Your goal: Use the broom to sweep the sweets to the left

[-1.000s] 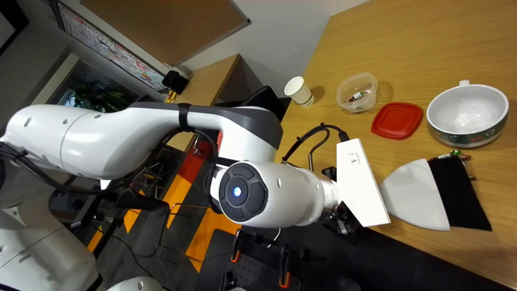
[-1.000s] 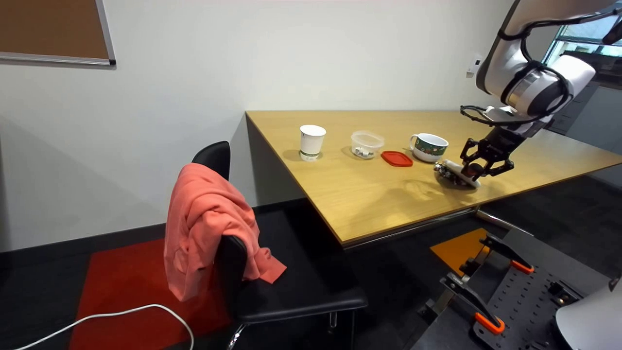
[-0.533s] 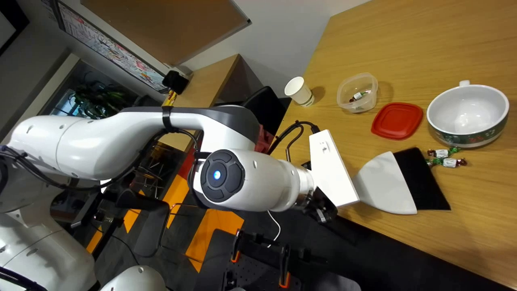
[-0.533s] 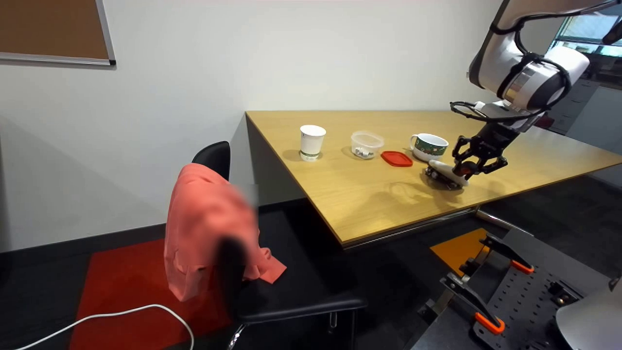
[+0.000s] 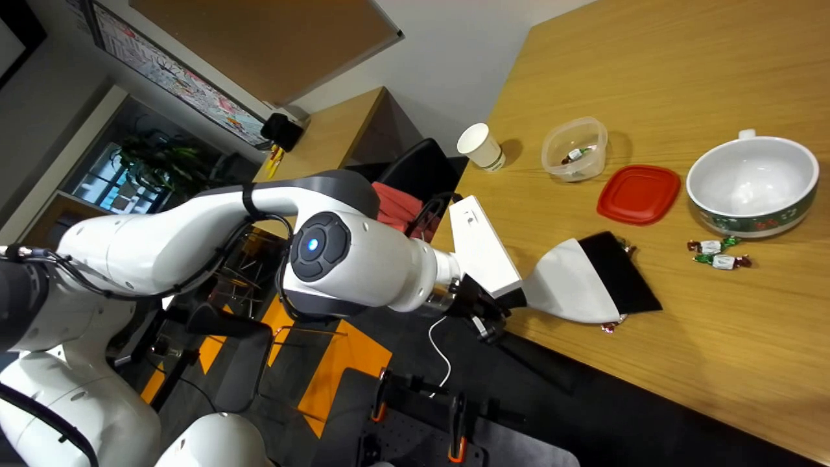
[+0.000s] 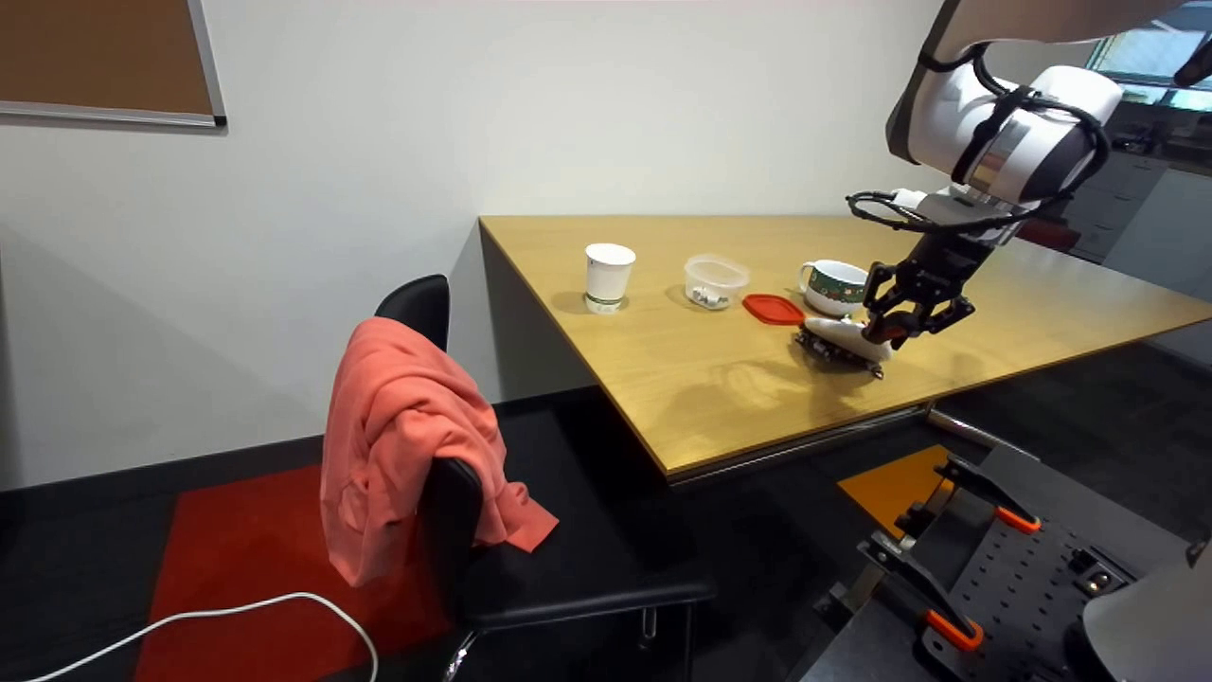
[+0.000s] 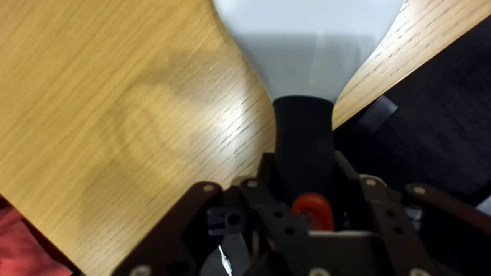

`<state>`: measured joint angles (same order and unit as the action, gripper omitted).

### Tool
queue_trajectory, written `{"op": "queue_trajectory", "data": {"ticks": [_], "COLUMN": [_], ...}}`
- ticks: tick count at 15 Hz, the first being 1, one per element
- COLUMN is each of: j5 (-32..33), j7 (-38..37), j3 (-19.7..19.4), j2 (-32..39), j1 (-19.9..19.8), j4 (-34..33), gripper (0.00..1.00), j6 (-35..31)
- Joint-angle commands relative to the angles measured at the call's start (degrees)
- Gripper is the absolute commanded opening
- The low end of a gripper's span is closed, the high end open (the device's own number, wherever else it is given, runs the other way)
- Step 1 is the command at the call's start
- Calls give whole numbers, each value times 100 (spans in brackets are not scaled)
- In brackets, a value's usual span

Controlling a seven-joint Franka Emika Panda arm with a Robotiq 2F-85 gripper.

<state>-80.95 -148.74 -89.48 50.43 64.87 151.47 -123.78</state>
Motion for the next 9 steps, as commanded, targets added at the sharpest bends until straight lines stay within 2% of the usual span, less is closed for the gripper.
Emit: {"op": "queue_trajectory", "data": {"ticks": [1, 5, 9], "j5": [-298, -440, -410], "j7": [-102, -102, -101], "j3": [-516, -966, -1133], "j2": [933, 1426, 1629], "j1": [560, 586, 160], "j4": [230, 382, 294], "gripper": [15, 15, 15], "j6": [338, 303, 384]}}
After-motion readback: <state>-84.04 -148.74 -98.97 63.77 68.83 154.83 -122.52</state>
